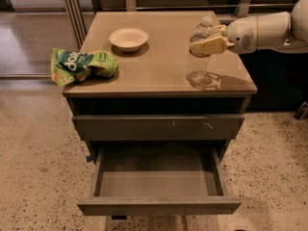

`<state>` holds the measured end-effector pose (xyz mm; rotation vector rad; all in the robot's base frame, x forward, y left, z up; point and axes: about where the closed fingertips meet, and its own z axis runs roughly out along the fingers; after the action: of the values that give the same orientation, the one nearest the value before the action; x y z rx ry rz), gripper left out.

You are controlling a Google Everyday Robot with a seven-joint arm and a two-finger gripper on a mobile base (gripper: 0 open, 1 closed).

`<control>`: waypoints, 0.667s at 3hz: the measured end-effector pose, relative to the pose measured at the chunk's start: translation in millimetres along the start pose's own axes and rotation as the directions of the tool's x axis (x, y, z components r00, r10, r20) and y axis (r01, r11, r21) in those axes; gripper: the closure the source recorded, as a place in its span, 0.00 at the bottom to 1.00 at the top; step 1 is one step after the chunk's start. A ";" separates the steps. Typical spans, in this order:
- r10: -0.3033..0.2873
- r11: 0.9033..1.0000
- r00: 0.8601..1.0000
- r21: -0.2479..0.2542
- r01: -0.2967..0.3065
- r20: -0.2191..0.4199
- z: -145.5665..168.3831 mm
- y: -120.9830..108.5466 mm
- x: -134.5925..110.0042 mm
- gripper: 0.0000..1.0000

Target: Pick water bottle from middle drawer and place on counter

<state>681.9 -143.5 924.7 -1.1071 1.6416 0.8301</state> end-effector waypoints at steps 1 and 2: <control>0.000 1.000 1.000 0.000 0.000 0.000 0.0 0.0 0.0 0.09; 0.000 1.000 1.000 0.000 0.000 0.000 0.1 0.0 0.0 0.00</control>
Offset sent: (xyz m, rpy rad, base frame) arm 0.0000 0.0000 0.0000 0.0000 0.0000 0.0000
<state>681.9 -143.5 924.6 -1.1071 1.6416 0.8302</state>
